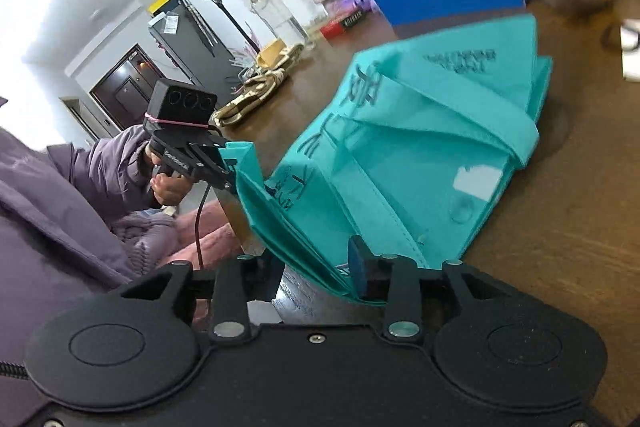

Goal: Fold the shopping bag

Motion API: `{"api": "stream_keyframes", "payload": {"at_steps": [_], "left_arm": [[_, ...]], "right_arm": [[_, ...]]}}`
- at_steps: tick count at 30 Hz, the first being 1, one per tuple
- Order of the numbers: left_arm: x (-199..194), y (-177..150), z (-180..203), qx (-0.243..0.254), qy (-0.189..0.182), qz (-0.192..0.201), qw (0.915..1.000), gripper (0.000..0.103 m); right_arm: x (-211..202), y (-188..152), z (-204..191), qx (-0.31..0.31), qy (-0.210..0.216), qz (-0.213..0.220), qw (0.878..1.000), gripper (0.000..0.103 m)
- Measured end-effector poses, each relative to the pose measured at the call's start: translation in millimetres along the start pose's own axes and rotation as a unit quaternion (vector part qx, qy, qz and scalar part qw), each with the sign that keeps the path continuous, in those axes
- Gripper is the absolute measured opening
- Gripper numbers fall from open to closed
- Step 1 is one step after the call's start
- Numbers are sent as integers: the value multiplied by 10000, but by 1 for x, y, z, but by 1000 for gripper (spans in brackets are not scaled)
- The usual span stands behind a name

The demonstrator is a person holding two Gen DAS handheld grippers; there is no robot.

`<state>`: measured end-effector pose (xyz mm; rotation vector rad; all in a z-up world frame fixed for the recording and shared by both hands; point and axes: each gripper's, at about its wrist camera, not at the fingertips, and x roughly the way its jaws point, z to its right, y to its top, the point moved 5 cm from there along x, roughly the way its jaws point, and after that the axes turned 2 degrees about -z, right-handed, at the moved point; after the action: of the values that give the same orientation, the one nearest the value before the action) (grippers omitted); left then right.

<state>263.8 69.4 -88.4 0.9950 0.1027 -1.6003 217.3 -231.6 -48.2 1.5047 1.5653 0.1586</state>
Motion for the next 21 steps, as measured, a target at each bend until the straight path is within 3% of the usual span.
{"api": "stream_keyframes", "payload": {"at_steps": [6, 10, 13, 14, 16, 18, 21], "left_arm": [[14, 9, 1, -34, 54, -46, 10000, 12], [18, 13, 2, -6, 90, -153, 9998, 12], [17, 13, 2, 26, 109, -188, 9998, 12], [19, 13, 2, 26, 121, -198, 9997, 12], [16, 11, -1, 24, 107, -215, 9997, 12], [14, 10, -4, 9, 96, -234, 9997, 12], [18, 13, -1, 41, 190, -348, 9992, 12]], "right_arm": [[-17, -8, -9, -646, -98, 157, 9977, 38], [-23, -6, -27, -1515, -345, 237, 9876, 38], [-25, -7, -35, -1770, -369, 338, 9829, 37], [-27, -5, -29, -1476, -337, 447, 9875, 24], [-30, -1, -10, -566, -192, 624, 9963, 15], [-31, -4, 5, 40, -65, 762, 9971, 9], [-29, -13, 30, 1161, 60, 1061, 9875, 8]]}}
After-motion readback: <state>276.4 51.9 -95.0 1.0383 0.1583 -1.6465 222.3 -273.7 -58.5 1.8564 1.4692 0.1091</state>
